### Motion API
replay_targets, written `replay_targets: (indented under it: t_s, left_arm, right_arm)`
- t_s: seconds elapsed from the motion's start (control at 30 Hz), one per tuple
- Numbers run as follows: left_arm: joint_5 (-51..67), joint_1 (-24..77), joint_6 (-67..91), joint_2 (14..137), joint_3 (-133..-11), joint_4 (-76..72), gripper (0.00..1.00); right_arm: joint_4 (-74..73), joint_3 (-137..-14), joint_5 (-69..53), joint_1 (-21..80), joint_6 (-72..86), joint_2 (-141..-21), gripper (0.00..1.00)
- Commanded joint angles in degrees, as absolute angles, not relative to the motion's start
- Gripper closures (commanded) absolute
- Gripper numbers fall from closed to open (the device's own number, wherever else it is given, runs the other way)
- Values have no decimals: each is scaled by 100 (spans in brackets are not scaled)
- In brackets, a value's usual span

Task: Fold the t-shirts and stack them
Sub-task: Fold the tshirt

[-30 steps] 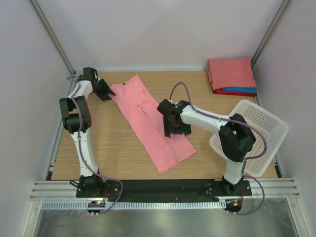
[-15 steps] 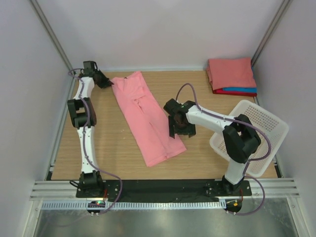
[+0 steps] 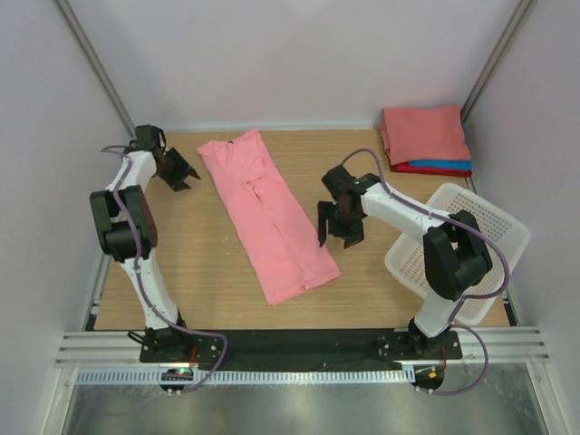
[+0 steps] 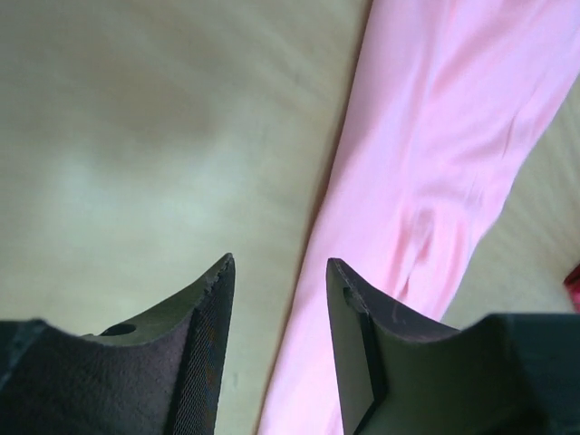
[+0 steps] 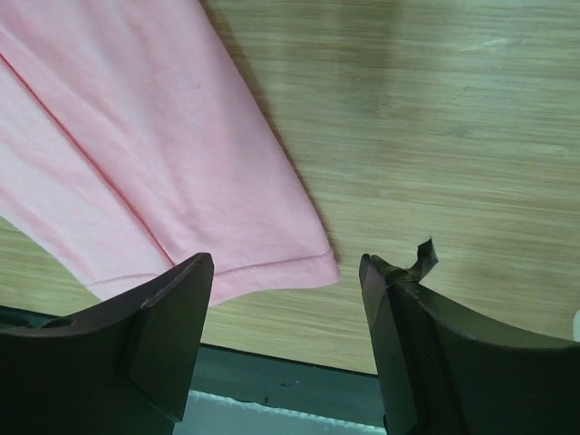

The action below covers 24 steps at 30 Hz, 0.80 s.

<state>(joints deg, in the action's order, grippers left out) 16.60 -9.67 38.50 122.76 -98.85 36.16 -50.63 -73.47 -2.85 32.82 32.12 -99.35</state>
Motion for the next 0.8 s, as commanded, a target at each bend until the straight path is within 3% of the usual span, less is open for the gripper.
replay_targets:
  t_s: [0.0,0.2,0.37,0.57,0.77]
  left_arm:
    - [1284,-774,3700,10639,-8740,4095,53]
    - [1994,-300,4551,8229,-5839,3552,53]
    - [1696,1474,5875,6989,-4449,3061,53]
    - [1354,2872,6976,7013,-3639,2374,53]
    - [853,3515,7619,6873,-3253,2251,56]
  right_arm:
    - [-4922,-7155,-755,2832,2831,-9615,28]
    - [-4905,-7067,-1159,2558,2216,-9853,41]
    - [-4676,-6478,-1740,2294,2145,-9651,45]
    - [-4509,-5995,-2056,2276,2004,-9773,47]
    - [-4316,-5696,-2197,2285,1925,-9712,51]
